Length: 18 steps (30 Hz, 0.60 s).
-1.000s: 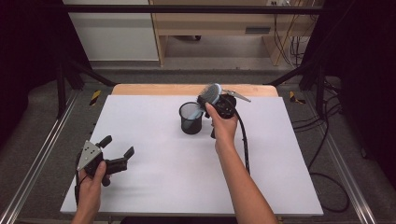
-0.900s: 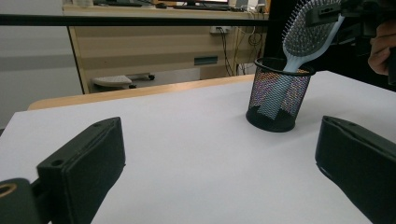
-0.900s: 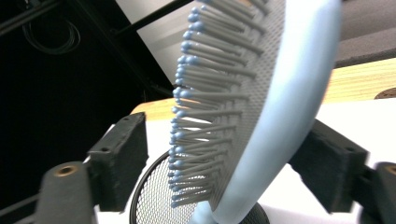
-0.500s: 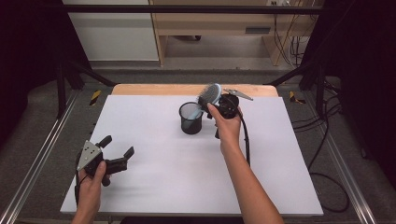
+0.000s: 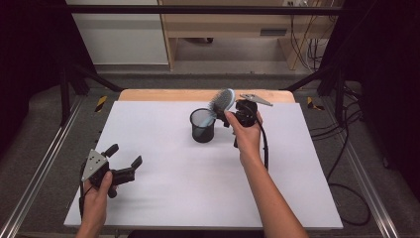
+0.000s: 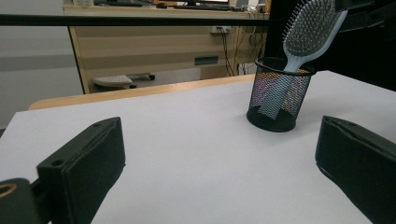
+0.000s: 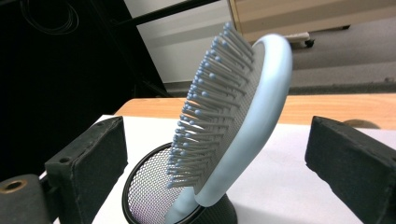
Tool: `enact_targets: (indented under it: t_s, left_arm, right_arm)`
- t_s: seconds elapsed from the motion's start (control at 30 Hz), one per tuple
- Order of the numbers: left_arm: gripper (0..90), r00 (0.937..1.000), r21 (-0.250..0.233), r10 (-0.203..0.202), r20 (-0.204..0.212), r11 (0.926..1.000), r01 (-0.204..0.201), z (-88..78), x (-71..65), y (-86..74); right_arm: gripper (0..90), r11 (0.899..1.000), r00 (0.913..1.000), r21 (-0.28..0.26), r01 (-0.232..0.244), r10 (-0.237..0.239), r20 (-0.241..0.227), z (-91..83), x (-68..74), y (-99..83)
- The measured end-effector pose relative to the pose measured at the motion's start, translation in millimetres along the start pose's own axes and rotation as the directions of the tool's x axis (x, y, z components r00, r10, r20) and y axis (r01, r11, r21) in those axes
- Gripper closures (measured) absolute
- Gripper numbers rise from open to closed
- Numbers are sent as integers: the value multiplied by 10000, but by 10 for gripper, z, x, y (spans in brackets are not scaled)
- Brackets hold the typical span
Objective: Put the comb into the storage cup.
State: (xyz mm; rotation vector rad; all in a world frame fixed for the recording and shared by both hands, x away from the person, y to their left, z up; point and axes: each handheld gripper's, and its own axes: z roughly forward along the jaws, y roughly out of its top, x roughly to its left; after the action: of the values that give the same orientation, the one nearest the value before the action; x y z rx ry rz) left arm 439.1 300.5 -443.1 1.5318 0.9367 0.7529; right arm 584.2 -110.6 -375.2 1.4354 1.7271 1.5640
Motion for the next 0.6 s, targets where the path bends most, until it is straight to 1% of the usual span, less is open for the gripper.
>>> enact_targets:
  t_s: [0.17,0.43,0.47,0.53,0.6]
  left_arm:
    - [17,10000,2,10,-4,10000,-10,1,-1,0]
    - [17,10000,7,4,-12,10000,-4,-3,1,-1]
    - [17,10000,11,5,-12,10000,-5,-3,1,-1]
    - [17,10000,10,-4,-18,10000,4,-6,-1,-2]
    - [17,10000,3,-2,-23,10000,2,-7,-1,-3]
  right_arm:
    - [61,9992,9994,-203,356,-356,-21,-73,2,32]
    - [61,9958,9961,-233,882,-880,107,-173,-35,64]
    - [63,9948,9950,-216,995,-992,143,-185,-40,68]
    - [66,9906,9902,-88,1362,-1359,309,-210,-53,76]
    - [67,9882,9877,-108,1525,-1520,371,-239,-66,85]
